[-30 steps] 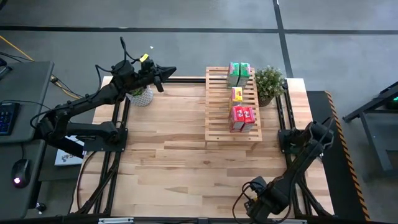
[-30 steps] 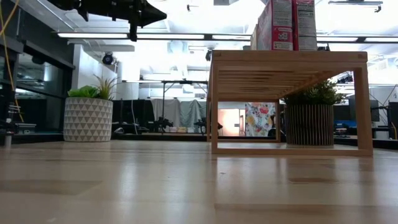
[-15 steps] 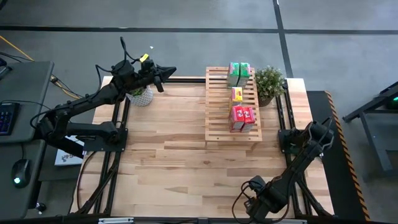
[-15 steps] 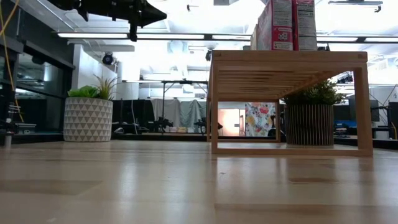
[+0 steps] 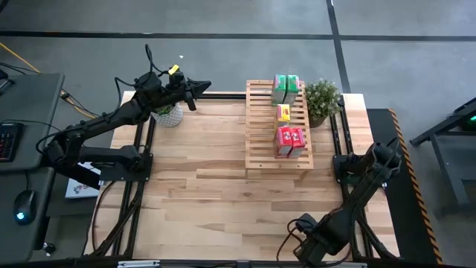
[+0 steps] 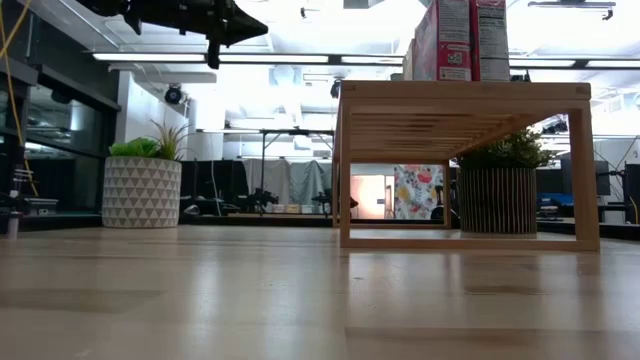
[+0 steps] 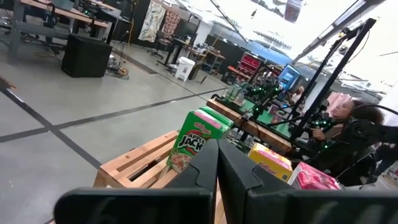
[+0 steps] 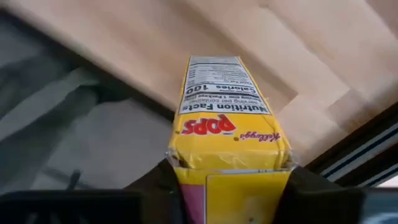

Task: Stack cereal on shelf
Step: Put the yellow cereal box on the shelf

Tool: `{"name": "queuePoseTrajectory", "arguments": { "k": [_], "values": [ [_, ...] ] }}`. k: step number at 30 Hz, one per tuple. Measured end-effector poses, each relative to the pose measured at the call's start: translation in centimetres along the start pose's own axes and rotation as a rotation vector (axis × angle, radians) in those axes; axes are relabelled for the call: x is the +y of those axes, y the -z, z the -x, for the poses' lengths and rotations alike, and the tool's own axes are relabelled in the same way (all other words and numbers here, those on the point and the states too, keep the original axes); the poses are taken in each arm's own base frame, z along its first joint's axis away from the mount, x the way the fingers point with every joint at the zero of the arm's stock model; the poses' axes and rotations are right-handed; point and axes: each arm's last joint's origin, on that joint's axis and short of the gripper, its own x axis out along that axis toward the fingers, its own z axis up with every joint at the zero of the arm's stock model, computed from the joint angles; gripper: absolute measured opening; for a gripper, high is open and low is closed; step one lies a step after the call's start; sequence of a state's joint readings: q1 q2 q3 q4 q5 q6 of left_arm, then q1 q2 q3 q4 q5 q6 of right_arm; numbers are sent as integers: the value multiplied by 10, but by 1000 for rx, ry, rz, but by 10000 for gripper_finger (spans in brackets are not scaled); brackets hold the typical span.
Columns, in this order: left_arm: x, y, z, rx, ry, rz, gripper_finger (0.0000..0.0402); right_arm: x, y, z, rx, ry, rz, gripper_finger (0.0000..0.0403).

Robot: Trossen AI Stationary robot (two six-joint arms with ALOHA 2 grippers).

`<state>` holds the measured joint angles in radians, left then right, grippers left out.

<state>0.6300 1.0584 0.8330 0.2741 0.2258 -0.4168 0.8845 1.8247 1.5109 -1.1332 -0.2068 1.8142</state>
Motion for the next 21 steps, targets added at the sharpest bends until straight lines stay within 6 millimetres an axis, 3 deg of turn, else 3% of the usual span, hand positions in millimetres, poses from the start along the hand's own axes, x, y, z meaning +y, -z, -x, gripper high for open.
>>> {"name": "queuePoseTrajectory", "arguments": {
  "k": [3, 6, 9, 13, 17, 21],
  "values": [
    [0, 0, 0, -1, -1, 0, 0, 1, 4, 35, -1, -118, 67, 110],
    [0, 0, 0, -1, -2, 0, 0, -2, 2, 87, -132, -317, 119, 110],
    [0, 0, 0, -1, -1, 0, 0, -17, -14, 154, -411, -548, 101, 117],
    [0, 0, 0, -4, 0, -1, 0, -54, -36, 241, -882, -719, 73, 123],
    [0, -1, 0, -9, 2, -2, 0, -95, -51, 307, -1221, -690, 91, 123],
    [0, -1, 0, -9, 2, -1, 0, -129, -69, 339, -1351, -577, 19, 123]
  ]
}}
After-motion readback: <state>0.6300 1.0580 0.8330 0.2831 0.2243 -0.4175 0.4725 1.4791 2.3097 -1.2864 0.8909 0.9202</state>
